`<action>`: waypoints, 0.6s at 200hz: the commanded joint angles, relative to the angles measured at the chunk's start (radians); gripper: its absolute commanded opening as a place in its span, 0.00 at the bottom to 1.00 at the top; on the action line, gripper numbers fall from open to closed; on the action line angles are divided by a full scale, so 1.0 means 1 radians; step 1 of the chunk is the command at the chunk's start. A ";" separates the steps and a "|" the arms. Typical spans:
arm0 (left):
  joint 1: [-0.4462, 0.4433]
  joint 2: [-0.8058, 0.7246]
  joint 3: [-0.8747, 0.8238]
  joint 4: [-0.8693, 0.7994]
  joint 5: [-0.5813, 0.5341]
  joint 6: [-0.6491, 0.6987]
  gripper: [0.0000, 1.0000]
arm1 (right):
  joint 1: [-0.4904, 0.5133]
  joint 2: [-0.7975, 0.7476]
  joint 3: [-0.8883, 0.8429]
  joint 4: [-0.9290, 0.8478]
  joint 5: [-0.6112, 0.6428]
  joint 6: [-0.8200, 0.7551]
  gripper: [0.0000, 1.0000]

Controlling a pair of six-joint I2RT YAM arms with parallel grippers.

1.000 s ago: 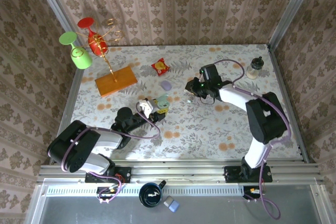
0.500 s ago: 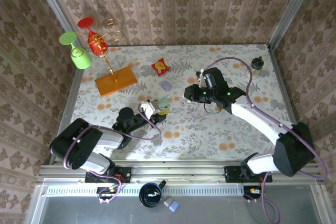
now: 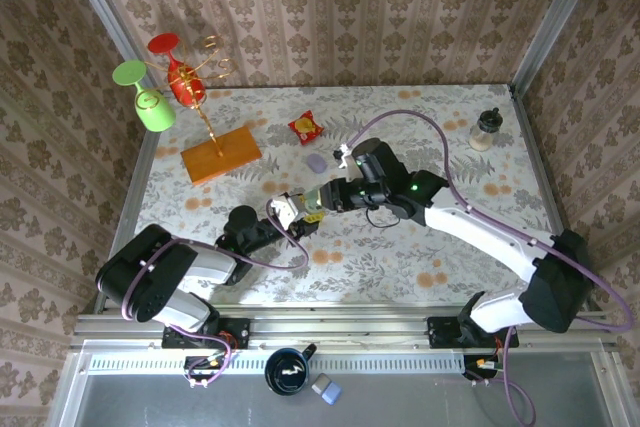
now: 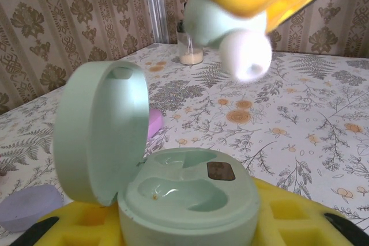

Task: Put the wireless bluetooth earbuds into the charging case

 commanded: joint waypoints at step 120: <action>-0.005 0.005 0.011 0.026 0.016 0.010 0.28 | 0.022 0.156 0.081 -0.023 -0.046 -0.068 0.24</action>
